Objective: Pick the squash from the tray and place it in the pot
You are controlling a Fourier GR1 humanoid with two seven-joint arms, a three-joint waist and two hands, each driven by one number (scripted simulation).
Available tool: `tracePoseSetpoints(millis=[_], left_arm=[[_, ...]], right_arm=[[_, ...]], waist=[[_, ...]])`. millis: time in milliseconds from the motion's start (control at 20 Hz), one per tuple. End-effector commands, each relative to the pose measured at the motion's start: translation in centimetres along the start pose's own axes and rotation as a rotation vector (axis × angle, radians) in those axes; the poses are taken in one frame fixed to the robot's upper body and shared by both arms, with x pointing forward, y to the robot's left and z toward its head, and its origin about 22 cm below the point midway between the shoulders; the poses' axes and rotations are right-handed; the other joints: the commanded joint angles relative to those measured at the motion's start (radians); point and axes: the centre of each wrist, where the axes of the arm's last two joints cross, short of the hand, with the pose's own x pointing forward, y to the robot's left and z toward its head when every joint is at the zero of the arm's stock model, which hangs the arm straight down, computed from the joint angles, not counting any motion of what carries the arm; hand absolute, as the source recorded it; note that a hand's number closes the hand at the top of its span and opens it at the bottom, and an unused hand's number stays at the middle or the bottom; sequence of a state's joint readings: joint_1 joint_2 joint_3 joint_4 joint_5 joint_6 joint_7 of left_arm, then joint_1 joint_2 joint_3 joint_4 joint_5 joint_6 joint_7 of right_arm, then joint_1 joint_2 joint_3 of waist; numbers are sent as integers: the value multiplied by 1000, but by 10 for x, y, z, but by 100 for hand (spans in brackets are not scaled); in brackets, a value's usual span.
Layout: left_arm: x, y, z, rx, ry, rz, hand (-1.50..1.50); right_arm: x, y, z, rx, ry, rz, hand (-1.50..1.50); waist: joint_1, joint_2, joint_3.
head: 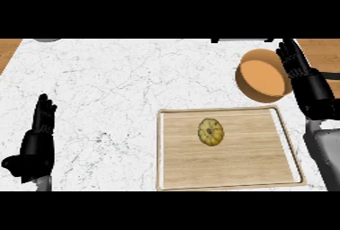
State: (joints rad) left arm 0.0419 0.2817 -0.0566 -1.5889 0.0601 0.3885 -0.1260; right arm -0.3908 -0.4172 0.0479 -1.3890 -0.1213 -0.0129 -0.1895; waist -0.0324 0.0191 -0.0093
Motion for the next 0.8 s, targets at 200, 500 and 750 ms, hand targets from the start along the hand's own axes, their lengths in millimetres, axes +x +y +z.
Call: tracePoseSetpoints(millis=[200, 500, 750], left_arm=[[-15, 44, 1, -57, 166, -188, 0], [-26, 55, 7, -82, 269, -194, 0], [-18, 62, 0, -133, 288, -175, 0]], right_arm=[[-28, 9, 59, -259, 419, 298, 150], [-2, -29, 66, -263, 25, 992, -150], [15, 47, 110, -298, 47, 948, -150]], waist=[[-28, -32, 4], [-52, -42, 1], [-25, -36, 3]])
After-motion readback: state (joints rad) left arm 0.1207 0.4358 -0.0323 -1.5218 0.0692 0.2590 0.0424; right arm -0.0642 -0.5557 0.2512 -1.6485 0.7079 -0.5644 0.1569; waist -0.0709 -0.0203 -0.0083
